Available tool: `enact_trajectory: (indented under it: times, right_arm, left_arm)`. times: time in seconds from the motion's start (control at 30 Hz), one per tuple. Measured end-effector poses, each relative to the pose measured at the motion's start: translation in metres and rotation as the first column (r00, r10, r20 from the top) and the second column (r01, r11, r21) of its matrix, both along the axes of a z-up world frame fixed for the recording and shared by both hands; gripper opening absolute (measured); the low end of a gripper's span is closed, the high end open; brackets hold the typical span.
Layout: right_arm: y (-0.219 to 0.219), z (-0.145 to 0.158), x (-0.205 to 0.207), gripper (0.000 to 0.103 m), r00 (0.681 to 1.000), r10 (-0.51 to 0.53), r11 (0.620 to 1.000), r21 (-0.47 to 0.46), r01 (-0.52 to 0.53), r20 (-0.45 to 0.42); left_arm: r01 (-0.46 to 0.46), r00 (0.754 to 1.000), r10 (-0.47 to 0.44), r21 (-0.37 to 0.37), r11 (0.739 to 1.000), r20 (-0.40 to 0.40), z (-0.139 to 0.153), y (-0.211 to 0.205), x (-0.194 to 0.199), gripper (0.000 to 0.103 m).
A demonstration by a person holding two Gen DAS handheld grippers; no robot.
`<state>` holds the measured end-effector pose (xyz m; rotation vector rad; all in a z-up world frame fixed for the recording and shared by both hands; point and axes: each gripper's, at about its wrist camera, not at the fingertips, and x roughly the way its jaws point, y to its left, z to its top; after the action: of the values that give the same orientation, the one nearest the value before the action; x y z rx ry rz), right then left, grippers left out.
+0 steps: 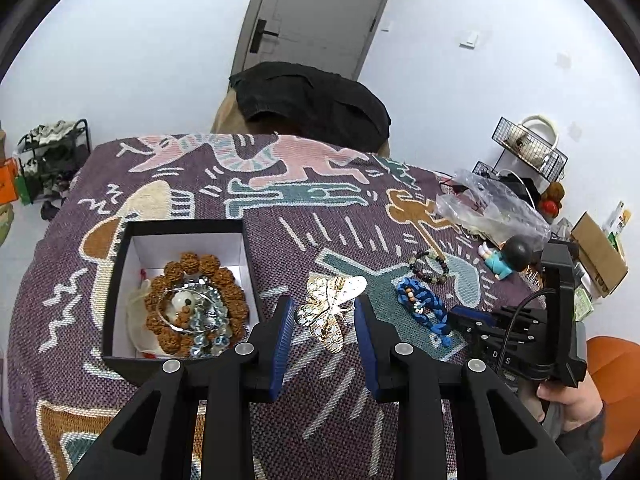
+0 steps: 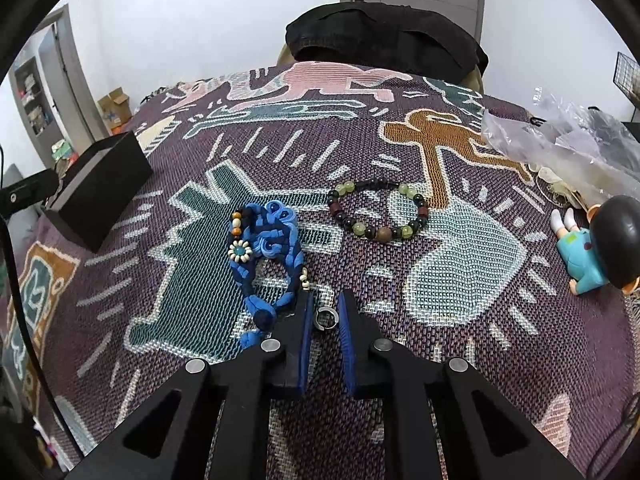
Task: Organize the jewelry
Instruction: 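Drop the butterfly into the box with the left tool while the right drops the ring in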
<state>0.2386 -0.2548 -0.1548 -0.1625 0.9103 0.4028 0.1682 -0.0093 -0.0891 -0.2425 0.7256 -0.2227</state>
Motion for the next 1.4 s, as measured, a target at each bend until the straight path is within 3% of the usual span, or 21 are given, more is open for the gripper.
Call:
enact_trajectory:
  times: [0.43,0.7,0.83,0.93,1.07,1.4]
  right_arm:
    - [-0.004,0.038,-0.012,0.014,0.998,-0.029,0.997,0.079,0.024,0.061]
    - [0.02,0.061,-0.017,0.014,0.995,0.006,0.994,0.106,-0.016,0.096]
    - [0.039,0.071,-0.018,0.014,0.993,0.032,0.993,0.114,-0.045,0.114]
    - [0.057,0.081,-0.019,0.014,0.99,0.059,0.989,0.125,-0.075,0.13]
    - [0.082,0.091,-0.019,0.014,0.984,0.101,0.982,0.145,-0.122,0.144]
    - [0.14,0.098,-0.02,0.014,0.97,0.195,0.959,0.18,-0.219,0.142]
  left_arm:
    - [-0.061,0.998,0.062,-0.016,0.998,0.025,0.012,0.033,-0.008,0.032]
    - [-0.115,0.993,0.116,-0.022,0.993,0.03,0.016,0.056,-0.003,0.032]
    - [-0.137,0.991,0.137,-0.03,0.99,-0.007,0.011,0.066,0.004,0.033]
    - [-0.154,0.987,0.15,-0.061,0.986,-0.06,0.004,0.074,0.01,0.038]
    - [-0.197,0.98,0.193,-0.096,0.976,-0.052,0.003,0.087,0.005,0.065]
    - [-0.253,0.967,0.252,-0.104,0.962,-0.023,0.011,0.113,-0.017,0.066]
